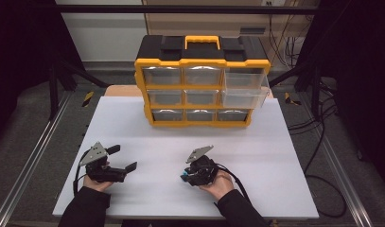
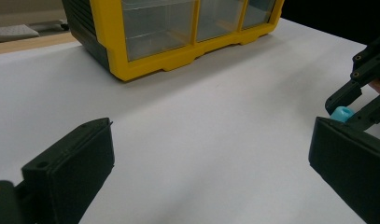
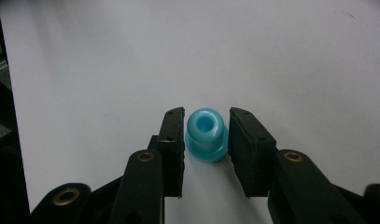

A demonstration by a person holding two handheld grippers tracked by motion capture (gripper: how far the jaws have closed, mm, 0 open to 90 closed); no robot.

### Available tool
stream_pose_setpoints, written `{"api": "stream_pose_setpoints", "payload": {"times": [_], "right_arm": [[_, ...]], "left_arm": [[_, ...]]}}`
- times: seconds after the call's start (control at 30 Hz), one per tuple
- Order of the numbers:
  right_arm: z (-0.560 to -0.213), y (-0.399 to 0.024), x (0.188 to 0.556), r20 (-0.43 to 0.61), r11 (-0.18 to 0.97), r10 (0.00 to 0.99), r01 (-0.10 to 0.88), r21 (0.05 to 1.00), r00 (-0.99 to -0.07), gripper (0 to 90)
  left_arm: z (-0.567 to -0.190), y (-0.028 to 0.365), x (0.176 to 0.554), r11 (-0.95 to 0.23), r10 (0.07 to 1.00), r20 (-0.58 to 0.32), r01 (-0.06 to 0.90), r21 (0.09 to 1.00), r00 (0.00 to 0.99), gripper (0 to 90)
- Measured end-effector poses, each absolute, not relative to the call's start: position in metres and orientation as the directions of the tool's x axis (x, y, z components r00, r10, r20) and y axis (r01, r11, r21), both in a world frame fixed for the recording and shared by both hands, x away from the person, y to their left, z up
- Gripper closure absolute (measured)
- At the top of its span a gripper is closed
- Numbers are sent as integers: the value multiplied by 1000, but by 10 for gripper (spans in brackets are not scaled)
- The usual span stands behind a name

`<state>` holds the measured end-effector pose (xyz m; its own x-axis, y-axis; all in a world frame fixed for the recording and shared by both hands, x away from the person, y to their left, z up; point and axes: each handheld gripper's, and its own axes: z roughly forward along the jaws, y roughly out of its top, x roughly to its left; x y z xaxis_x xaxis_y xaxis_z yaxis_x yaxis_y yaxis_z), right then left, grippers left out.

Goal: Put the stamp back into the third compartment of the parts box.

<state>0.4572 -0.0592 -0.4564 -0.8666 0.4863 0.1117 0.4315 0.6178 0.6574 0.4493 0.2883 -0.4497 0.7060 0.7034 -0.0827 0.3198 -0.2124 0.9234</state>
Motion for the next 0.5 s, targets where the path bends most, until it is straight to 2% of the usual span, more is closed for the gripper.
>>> {"api": "stream_pose_setpoints", "payload": {"times": [0.5], "right_arm": [[-457, -60, 458, 110, 623, 490, 435, 650, -865, 722]], "left_arm": [[-449, 289, 449, -211, 706, -81, 318, 924, 704, 0]]}}
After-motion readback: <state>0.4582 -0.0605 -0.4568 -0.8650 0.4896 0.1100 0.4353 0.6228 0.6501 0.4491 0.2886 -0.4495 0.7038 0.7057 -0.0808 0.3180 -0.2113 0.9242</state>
